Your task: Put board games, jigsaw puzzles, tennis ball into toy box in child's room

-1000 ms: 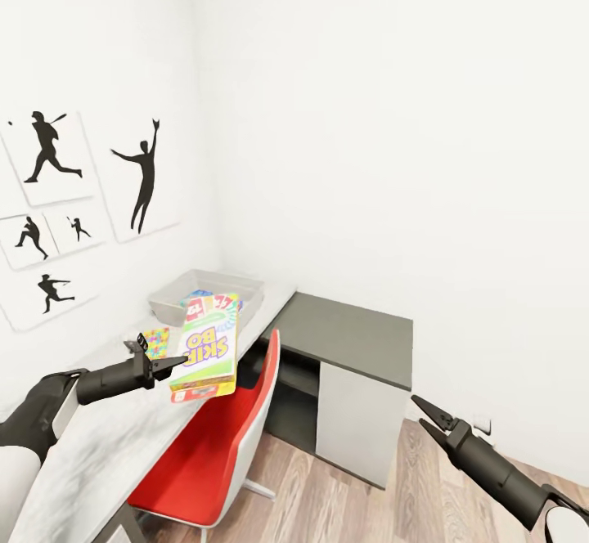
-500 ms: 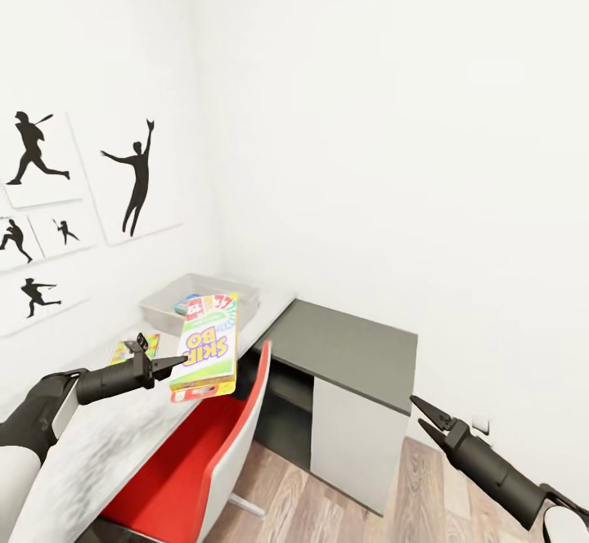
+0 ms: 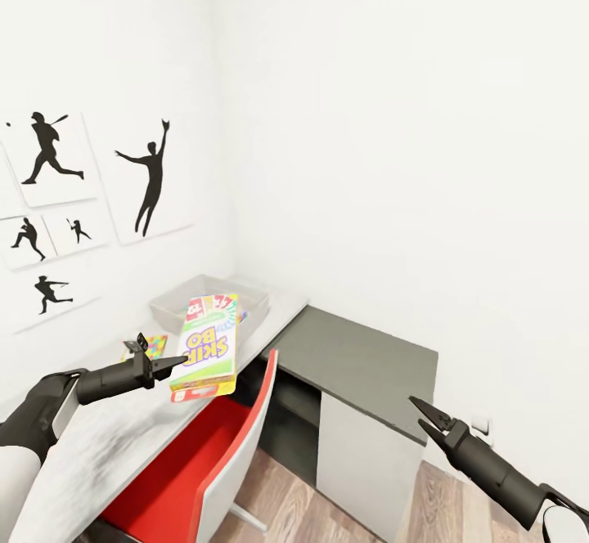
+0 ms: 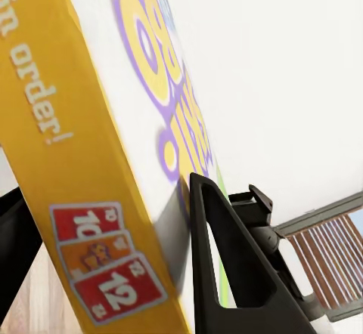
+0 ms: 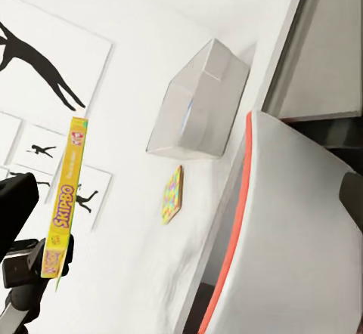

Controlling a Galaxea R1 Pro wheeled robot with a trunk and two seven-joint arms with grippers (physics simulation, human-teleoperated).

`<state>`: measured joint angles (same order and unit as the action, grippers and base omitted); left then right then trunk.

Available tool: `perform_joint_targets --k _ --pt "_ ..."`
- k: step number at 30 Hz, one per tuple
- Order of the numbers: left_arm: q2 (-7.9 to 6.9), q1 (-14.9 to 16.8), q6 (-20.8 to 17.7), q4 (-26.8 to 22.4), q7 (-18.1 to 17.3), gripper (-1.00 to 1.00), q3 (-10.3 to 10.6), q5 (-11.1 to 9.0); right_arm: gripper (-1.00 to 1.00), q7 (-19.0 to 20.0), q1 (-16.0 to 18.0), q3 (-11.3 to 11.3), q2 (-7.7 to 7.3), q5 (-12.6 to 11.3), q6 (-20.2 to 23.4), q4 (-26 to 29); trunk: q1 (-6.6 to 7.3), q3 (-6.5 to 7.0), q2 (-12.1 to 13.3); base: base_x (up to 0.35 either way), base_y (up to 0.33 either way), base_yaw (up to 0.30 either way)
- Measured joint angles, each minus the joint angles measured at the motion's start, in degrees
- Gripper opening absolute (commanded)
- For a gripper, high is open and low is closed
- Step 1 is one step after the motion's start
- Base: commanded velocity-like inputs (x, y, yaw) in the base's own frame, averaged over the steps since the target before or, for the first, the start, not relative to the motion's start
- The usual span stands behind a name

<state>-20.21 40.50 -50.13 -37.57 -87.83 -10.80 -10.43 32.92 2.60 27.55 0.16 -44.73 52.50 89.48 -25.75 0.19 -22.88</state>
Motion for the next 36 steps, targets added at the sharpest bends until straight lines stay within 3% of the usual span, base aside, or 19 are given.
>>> perform_joint_targets --k 20,36 --pt "0.0 0.0 0.0 0.0 0.0 -1.0 0.1 0.0 1.0 -0.1 0.0 -0.1 0.0 0.2 0.0 0.0 -0.01 0.02 0.0 0.112 -0.104 0.267" --pt "0.09 0.0 0.0 0.0 0.0 -1.0 0.1 0.0 1.0 -0.1 0.0 -0.1 0.04 0.2 0.0 0.0 -0.01 0.02 0.0 0.036 -0.031 0.021"
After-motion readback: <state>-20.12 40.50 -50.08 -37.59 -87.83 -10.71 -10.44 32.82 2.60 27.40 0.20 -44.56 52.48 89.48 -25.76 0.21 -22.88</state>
